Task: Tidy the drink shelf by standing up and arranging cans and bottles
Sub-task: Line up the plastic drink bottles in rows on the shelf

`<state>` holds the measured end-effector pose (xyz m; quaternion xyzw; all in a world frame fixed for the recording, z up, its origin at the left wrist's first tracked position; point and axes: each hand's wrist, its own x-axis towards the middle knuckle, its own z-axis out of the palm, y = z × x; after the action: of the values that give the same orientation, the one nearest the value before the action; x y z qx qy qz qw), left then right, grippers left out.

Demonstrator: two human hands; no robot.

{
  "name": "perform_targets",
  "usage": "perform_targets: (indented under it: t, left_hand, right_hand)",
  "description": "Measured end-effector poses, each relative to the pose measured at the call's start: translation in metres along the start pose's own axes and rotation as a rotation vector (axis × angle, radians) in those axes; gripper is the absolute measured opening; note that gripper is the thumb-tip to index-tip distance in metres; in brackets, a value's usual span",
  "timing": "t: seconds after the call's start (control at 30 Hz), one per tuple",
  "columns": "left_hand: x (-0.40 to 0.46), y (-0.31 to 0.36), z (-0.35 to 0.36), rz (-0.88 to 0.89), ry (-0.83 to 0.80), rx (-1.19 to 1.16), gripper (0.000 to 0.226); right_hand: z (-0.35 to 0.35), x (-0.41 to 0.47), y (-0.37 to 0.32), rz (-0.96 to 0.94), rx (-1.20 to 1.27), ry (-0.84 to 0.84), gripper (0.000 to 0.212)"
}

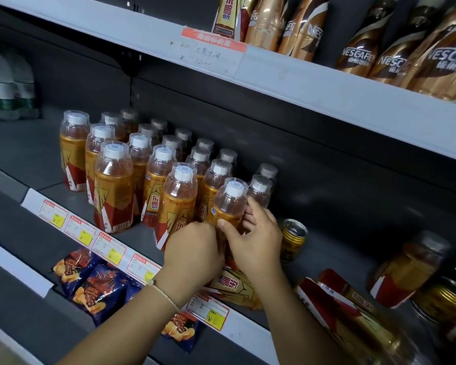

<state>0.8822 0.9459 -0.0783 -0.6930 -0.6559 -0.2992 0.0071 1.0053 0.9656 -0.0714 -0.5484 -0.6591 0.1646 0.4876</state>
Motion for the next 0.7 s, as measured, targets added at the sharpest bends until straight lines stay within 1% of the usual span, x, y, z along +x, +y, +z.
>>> perform_targets:
  t: [0.07, 0.13, 0.2, 0.27, 0.33, 0.37, 0.43, 0.5, 0.53, 0.6, 0.63, 0.7]
  left_hand:
    - [-0.003, 0.007, -0.011, 0.023, 0.044, 0.103, 0.018]
    - [-0.003, 0.013, -0.019, 0.072, 0.105, 0.077, 0.016]
    - [-0.003, 0.021, -0.021, 0.189, 0.149, -0.083, 0.016]
    - [-0.002, 0.036, -0.015, 0.307, 0.130, -0.300, 0.020]
    - [0.004, 0.054, -0.004, 0.361, 0.021, -0.459, 0.023]
    - [0.009, 0.062, 0.004, 0.356, -0.055, -0.506, 0.028]
    - [0.023, 0.078, 0.020, 0.296, -0.225, -0.550, 0.039]
    - [0.037, 0.090, 0.032, 0.213, -0.354, -0.577, 0.042]
    - [0.043, 0.095, 0.037, 0.179, -0.398, -0.588, 0.040]
    - [0.052, 0.101, 0.048, 0.135, -0.461, -0.582, 0.027]
    - [0.055, 0.101, 0.054, 0.112, -0.480, -0.567, 0.021]
    - [0.058, 0.098, 0.067, 0.043, -0.499, -0.571, 0.016]
  right_hand:
    - [-0.011, 0.000, 0.002, 0.028, 0.081, -0.047, 0.060]
    - [-0.030, 0.004, 0.008, 0.042, 0.128, -0.019, 0.042]
    - [-0.053, 0.010, 0.017, 0.051, 0.121, 0.070, 0.031]
    - [-0.075, 0.017, 0.029, 0.082, 0.039, 0.156, 0.028]
    - [-0.092, 0.023, 0.041, 0.126, -0.072, 0.178, 0.032]
    - [-0.097, 0.027, 0.047, 0.150, -0.130, 0.158, 0.037]
    - [-0.105, 0.033, 0.059, 0.214, -0.259, 0.075, 0.052]
    - [-0.107, 0.037, 0.069, 0.283, -0.347, -0.028, 0.068]
    - [-0.107, 0.038, 0.074, 0.304, -0.360, -0.073, 0.074]
    - [-0.104, 0.039, 0.083, 0.329, -0.349, -0.132, 0.080]
    - [-0.103, 0.040, 0.087, 0.343, -0.330, -0.146, 0.081]
    - [-0.100, 0.041, 0.092, 0.357, -0.284, -0.145, 0.080]
